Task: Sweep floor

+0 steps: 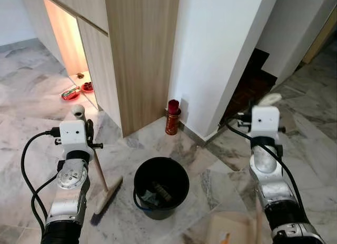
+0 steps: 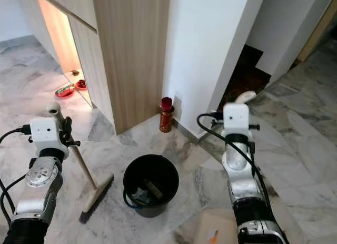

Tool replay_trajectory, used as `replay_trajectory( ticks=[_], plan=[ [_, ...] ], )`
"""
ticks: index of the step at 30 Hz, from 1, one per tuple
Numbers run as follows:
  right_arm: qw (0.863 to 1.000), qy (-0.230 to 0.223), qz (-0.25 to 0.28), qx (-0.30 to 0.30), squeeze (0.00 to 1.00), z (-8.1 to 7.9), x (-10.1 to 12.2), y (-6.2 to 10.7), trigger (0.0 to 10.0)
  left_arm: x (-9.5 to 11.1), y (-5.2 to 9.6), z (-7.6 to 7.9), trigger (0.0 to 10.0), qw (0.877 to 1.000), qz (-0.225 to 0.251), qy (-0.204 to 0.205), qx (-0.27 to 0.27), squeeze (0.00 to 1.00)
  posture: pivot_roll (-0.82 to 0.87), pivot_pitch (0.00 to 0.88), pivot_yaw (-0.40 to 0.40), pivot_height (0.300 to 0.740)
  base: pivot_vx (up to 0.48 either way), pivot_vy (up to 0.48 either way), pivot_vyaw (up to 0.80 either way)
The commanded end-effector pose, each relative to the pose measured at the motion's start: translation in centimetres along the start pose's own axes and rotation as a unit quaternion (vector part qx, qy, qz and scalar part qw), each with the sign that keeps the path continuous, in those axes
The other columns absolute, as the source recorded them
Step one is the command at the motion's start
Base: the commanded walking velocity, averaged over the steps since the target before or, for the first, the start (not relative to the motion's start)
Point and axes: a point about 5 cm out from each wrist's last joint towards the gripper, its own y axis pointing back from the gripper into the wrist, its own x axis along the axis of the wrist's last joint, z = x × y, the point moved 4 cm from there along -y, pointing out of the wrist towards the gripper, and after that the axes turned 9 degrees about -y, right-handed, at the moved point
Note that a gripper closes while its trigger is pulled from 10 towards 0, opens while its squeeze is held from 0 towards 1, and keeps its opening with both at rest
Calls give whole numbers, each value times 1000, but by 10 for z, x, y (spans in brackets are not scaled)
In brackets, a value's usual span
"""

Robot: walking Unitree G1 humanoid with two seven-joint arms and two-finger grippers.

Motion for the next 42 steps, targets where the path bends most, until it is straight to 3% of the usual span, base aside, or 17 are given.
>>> replay_trajectory(
  ticks=[1,4,12,19,23,26,29,34,42],
  plan=[
    [1000,8,9,-9,0,6,2,-1,10000,5,-3,1,10000,1000,16,0,-9,0,145,0,-48,740,0,0,0],
    [1000,6,5,-11,0,4,-4,3,10000,-1,-4,-1,10000,1000,6,-4,-16,0,147,0,-31,740,0,0,0],
    [999,-32,-37,-4,0,-4,-35,22,10000,-46,2,-4,10000,998,-66,-11,-20,0,122,0,9,740,0,0,0],
    [996,-51,-70,-15,0,2,-53,31,10000,-57,5,-2,10000,997,-81,-3,-17,0,125,0,0,740,0,0,0],
    [986,-66,-150,-14,0,5,-89,50,10000,-85,17,-2,10000,992,-126,-6,-12,0,130,0,-13,740,0,0,0],
    [983,-61,-171,-19,0,8,-98,56,10000,-95,22,-4,10000,990,-143,-7,-9,0,133,0,-17,740,0,0,0],
    [977,-61,-203,-23,0,14,-113,69,10000,-115,37,-8,10000,984,-178,-13,-8,0,130,0,-23,740,0,0,0],
    [973,-58,-222,-35,0,24,-124,80,10000,-124,47,-8,10000,982,-187,-13,-11,0,129,0,-31,740,0,0,0],
    [973,-85,-211,-36,0,25,-123,82,10000,-128,51,1,10000,982,-188,-4,-24,0,124,0,-40,740,0,0,0]
  ],
)
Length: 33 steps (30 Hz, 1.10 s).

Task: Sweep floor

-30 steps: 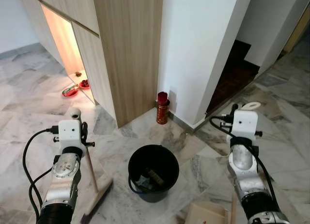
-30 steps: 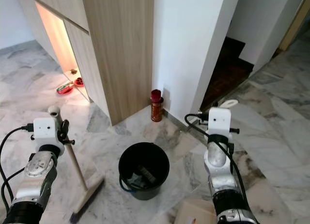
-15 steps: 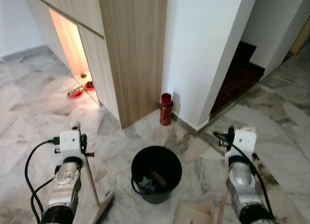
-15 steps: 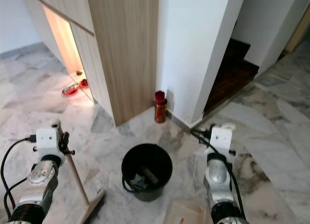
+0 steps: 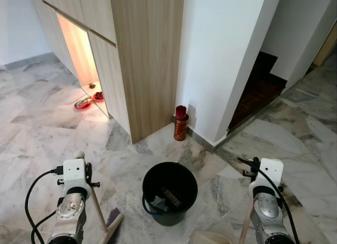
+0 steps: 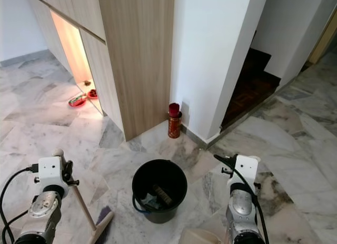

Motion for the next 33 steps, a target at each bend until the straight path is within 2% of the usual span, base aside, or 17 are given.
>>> replay_trajectory(
  ticks=[1,4,9,17,24,25,26,27,33],
  plan=[
    [999,-34,-2,4,0,0,-3,2,10000,-15,7,8,10000,1000,-24,-1,-16,0,121,0,-41,740,0,0,0],
    [997,-70,9,14,0,-4,2,1,10000,-9,7,13,10000,1000,-8,-9,-28,0,119,0,-41,740,0,0,0],
    [996,-89,13,6,0,-5,4,0,10000,3,3,15,10000,999,14,-9,-35,0,125,0,-41,740,0,0,0],
    [995,-94,22,7,0,-6,7,0,10000,10,1,16,10000,999,25,-5,-38,0,116,0,-40,740,0,0,0],
    [997,-69,26,20,0,-5,9,-1,10000,9,3,18,10000,999,26,-2,-40,0,113,3,-45,740,0,0,0],
    [997,-64,28,23,51,-5,10,-1,10000,9,3,18,10000,999,26,-1,-39,0,112,5,-46,740,0,0,0],
    [997,-63,30,26,463,-6,11,-1,10000,8,3,18,10000,999,25,-1,-39,0,111,6,-46,740,0,0,0],
    [997,-63,33,31,1000,-7,12,-1,10000,8,3,18,10000,999,25,-1,-39,0,110,7,-47,740,0,0,0],
    [996,-60,49,45,1000,-12,23,-6,10000,8,3,19,10000,999,25,1,-39,0,110,8,-52,740,0,0,0]
  ],
)
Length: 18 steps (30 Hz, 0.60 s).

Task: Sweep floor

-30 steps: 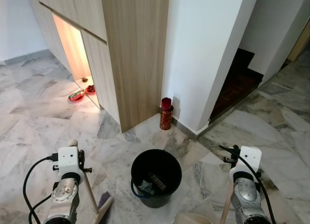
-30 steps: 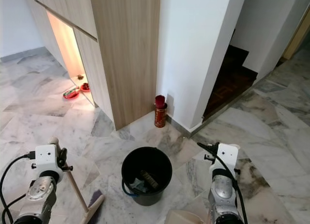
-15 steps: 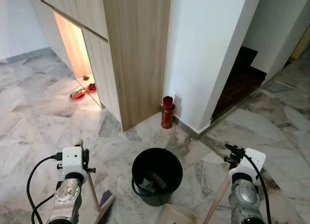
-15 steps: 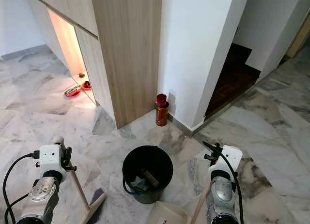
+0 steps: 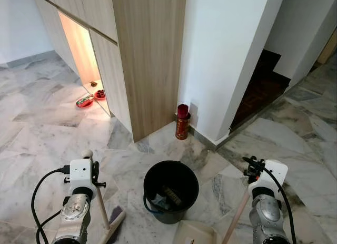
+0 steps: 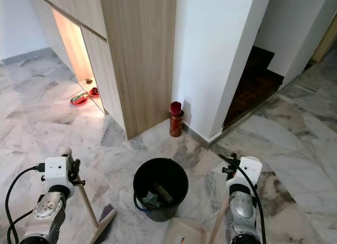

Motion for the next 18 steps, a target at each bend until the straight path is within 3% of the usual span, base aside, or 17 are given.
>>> replay_trajectory(
  ticks=[1,7,8,9,16,18],
  plan=[
    [999,7,33,17,1000,-6,18,-8,10000,0,0,4,10000,1000,-3,5,-5,0,110,8,-53,740,0,0,0],
    [999,21,38,28,1000,-11,22,-10,10000,0,1,4,10000,1000,-3,7,-4,0,113,11,-58,740,0,0,0],
    [999,22,38,28,941,-11,22,-10,10000,0,1,4,10000,1000,-3,7,-4,0,112,11,-58,740,0,0,0],
    [999,23,36,28,0,-12,20,-10,10000,-1,1,4,10000,1000,-3,8,-4,0,112,11,-59,740,0,0,0],
    [999,29,16,25,0,-9,9,-4,10000,-2,3,4,10000,1000,-4,7,-3,0,112,10,-61,740,0,0,0],
    [999,39,-4,7,0,-1,-1,-1,10000,-3,4,4,10000,1000,-5,8,-3,0,113,10,-63,740,0,0,0]
  ],
)
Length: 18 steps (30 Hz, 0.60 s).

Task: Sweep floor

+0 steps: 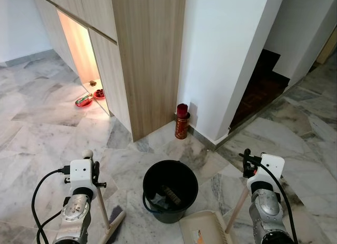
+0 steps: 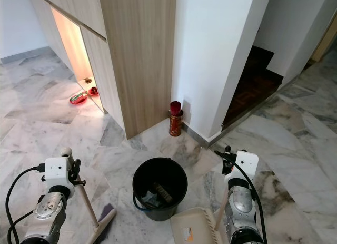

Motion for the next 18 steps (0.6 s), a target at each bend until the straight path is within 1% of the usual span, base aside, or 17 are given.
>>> replay_trajectory(
  ticks=[1,4,5,7,9,10,12,14,16,18],
  plan=[
    [1000,11,-15,-9,0,5,-8,4,10000,-3,2,3,10000,1000,-8,6,-4,0,113,10,-63,740,0,0,0],
    [998,19,-29,-49,0,21,-15,9,10000,-3,2,4,10000,1000,-8,6,-5,0,105,7,-60,740,0,0,0],
    [998,19,-29,-49,0,21,-15,9,10000,-3,2,4,10000,1000,-8,6,-5,0,105,7,-60,740,0,0,0],
    [996,29,-40,-76,0,31,-18,11,10000,-3,2,5,10000,1000,-8,6,-7,0,101,6,-59,740,0,0,0],
    [994,17,-45,-99,0,40,-20,13,10000,-4,2,6,10000,1000,-9,6,-9,0,103,3,-57,740,0,0,0],
    [992,5,-48,-117,0,47,-21,14,10000,-4,2,7,10000,1000,-9,6,-11,0,102,0,-58,740,0,0,0],
    [990,-1,-51,-131,0,52,-22,16,10000,-4,2,8,10000,1000,-9,6,-13,0,102,0,-57,740,0,0,0],
    [990,0,-51,-133,0,52,-22,16,10000,-4,3,8,10000,1000,-9,6,-13,0,102,0,-58,740,0,0,0],
    [987,12,-56,-147,0,56,-24,18,10000,-5,3,8,10000,1000,-9,5,-15,0,103,0,-58,740,0,0,0],
    [986,11,-60,-155,0,59,-26,19,10000,-5,3,8,10000,1000,-10,5,-15,0,103,0,-58,740,0,0,0]
  ],
)
